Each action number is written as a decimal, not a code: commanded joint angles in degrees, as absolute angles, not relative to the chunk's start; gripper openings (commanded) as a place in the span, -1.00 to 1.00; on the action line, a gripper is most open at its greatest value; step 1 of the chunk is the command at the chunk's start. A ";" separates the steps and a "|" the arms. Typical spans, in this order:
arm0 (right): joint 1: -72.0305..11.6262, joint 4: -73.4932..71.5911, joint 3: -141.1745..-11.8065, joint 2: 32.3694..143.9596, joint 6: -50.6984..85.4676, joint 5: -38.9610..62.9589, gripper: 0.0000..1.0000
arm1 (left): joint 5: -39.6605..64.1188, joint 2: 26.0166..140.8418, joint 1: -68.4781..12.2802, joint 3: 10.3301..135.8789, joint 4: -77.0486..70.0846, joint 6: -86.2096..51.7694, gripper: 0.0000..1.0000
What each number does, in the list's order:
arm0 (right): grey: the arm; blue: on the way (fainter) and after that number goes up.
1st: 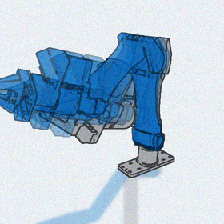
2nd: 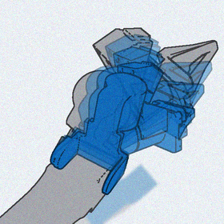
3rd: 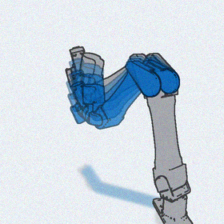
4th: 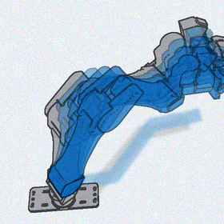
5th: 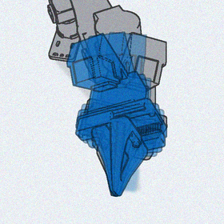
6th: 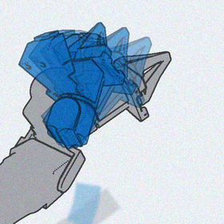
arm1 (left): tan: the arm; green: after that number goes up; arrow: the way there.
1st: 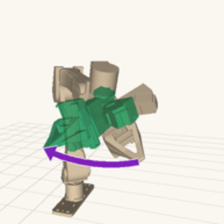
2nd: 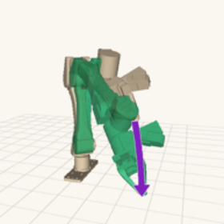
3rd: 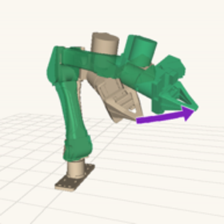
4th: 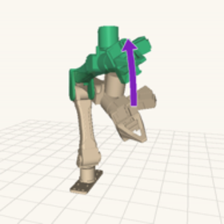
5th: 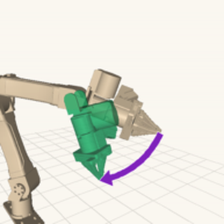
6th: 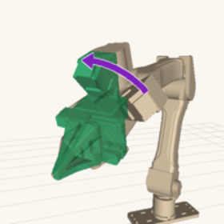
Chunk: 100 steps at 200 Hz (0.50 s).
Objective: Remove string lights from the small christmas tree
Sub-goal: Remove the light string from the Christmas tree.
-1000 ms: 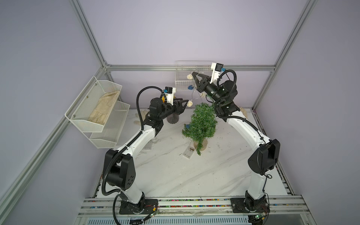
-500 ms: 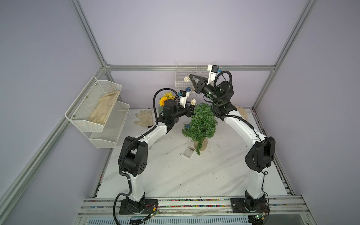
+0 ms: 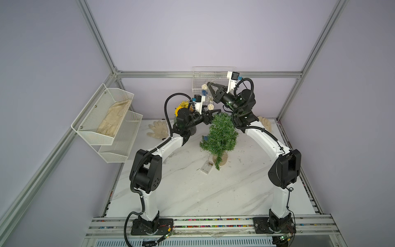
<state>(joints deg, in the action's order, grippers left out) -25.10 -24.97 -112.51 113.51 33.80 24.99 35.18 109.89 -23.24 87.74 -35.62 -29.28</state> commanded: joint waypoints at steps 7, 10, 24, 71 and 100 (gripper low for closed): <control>-24.79 -26.89 -113.98 114.72 34.22 26.27 -1.00 | 33.42 112.94 -22.94 94.48 -39.36 -31.83 0.46; -24.80 -26.89 -113.93 114.71 34.27 26.35 -1.00 | 33.16 113.28 -22.94 94.82 -39.20 -31.88 0.45; -24.79 -26.76 -113.86 114.70 34.15 26.54 -1.00 | 32.42 114.38 -22.94 96.23 -38.23 -31.60 0.39; -24.80 -26.60 -110.90 112.76 31.80 26.12 -1.00 | 26.57 113.02 -22.92 95.55 -34.74 -28.49 -0.47; -24.62 -26.63 -108.08 111.22 30.68 25.20 -1.00 | 23.90 111.01 -22.94 93.72 -34.69 -27.19 -0.77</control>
<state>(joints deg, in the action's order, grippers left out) -25.10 -25.30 -110.65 113.49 32.27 25.43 27.59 115.68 -23.24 91.13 -33.28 -29.41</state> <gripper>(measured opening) 0.055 0.157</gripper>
